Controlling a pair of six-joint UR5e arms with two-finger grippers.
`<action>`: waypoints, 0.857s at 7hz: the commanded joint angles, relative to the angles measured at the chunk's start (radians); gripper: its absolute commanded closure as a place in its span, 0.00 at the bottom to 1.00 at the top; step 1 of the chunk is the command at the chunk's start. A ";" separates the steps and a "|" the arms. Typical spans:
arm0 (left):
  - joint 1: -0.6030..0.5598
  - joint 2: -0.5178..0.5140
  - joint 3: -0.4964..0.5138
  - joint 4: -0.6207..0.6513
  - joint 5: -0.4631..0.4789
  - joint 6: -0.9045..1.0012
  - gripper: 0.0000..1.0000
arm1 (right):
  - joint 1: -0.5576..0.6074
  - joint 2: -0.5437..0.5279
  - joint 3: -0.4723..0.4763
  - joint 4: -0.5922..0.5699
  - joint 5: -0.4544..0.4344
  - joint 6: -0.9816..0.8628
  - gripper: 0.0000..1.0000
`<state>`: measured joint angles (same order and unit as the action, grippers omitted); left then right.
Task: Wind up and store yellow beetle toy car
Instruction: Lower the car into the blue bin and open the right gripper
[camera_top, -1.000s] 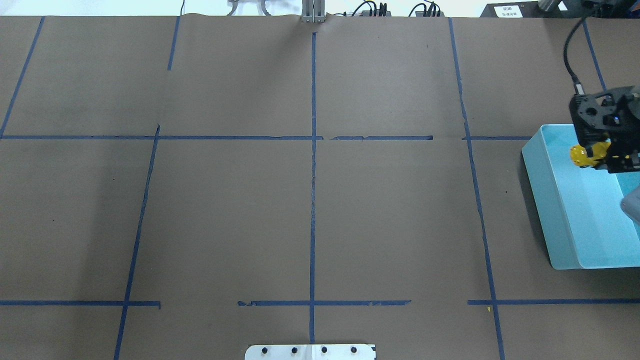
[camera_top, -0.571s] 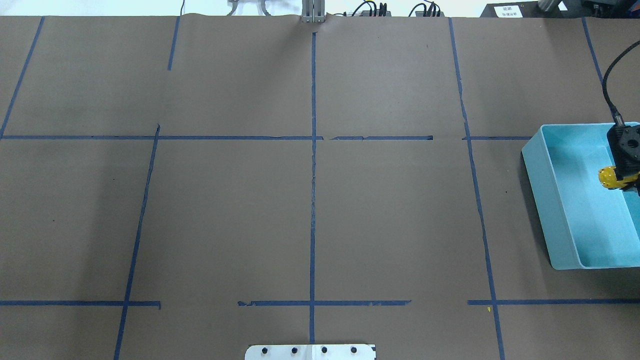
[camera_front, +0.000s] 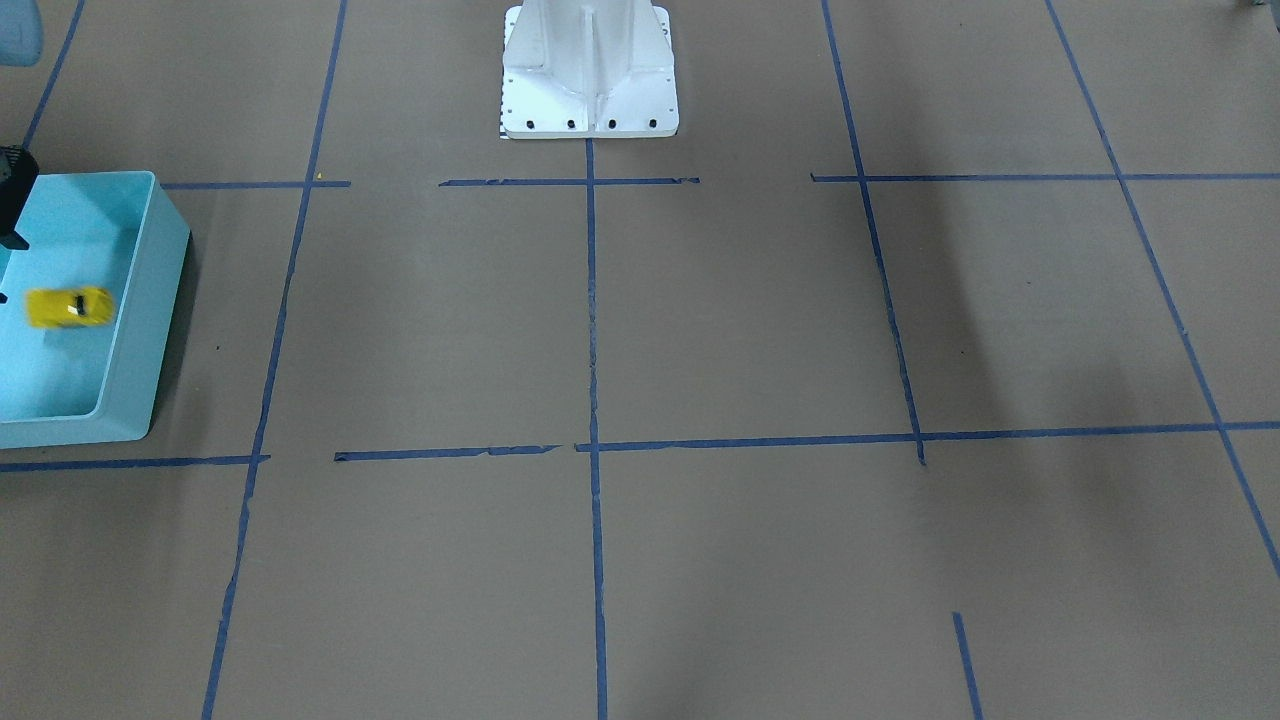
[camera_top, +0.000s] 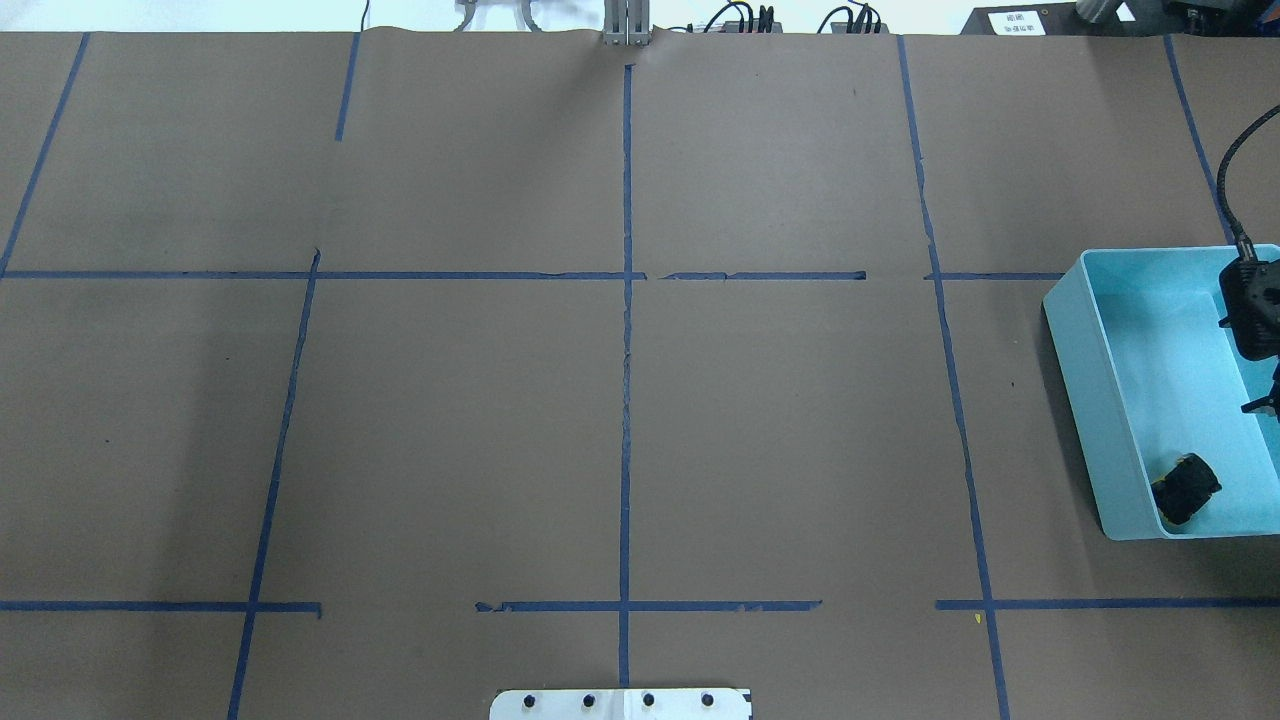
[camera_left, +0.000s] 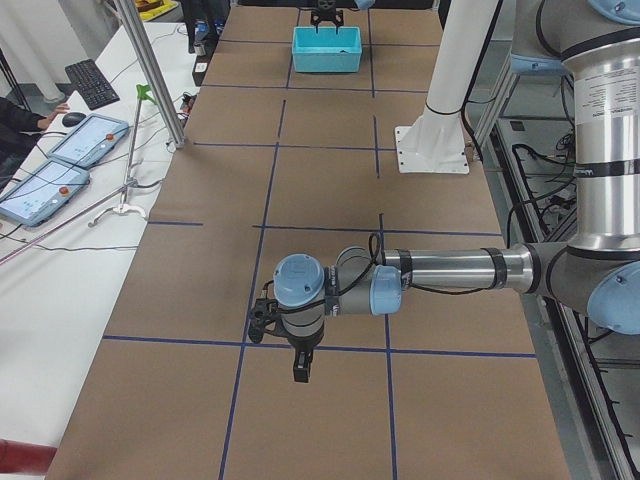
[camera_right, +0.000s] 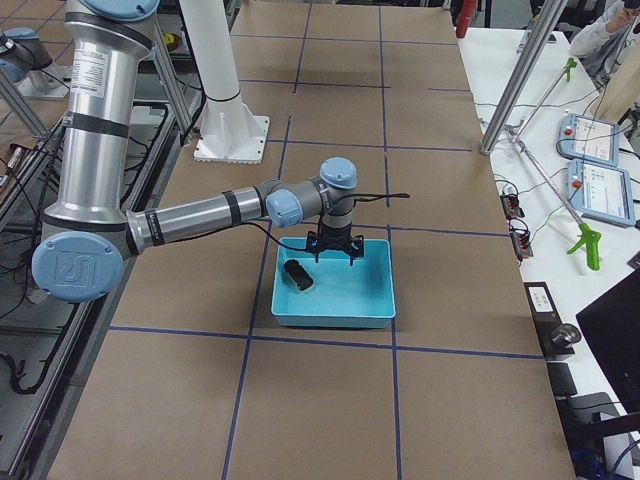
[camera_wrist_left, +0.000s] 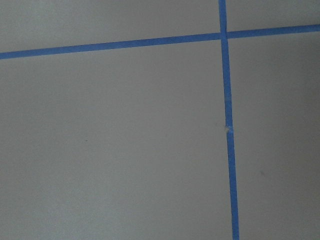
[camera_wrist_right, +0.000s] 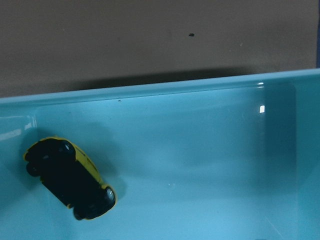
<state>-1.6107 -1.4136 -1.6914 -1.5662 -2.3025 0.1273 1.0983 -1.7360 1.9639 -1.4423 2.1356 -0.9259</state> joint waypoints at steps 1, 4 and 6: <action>0.000 -0.001 0.003 0.000 0.000 0.000 0.01 | 0.134 0.068 -0.081 -0.016 0.019 0.004 0.00; 0.000 -0.004 0.001 -0.002 -0.002 0.000 0.01 | 0.481 0.128 -0.357 -0.105 0.196 0.015 0.00; 0.000 -0.005 -0.001 -0.002 -0.002 0.000 0.01 | 0.627 0.128 -0.437 -0.144 0.198 0.263 0.00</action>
<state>-1.6100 -1.4181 -1.6914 -1.5677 -2.3038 0.1273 1.6298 -1.6068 1.5799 -1.5603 2.3280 -0.8299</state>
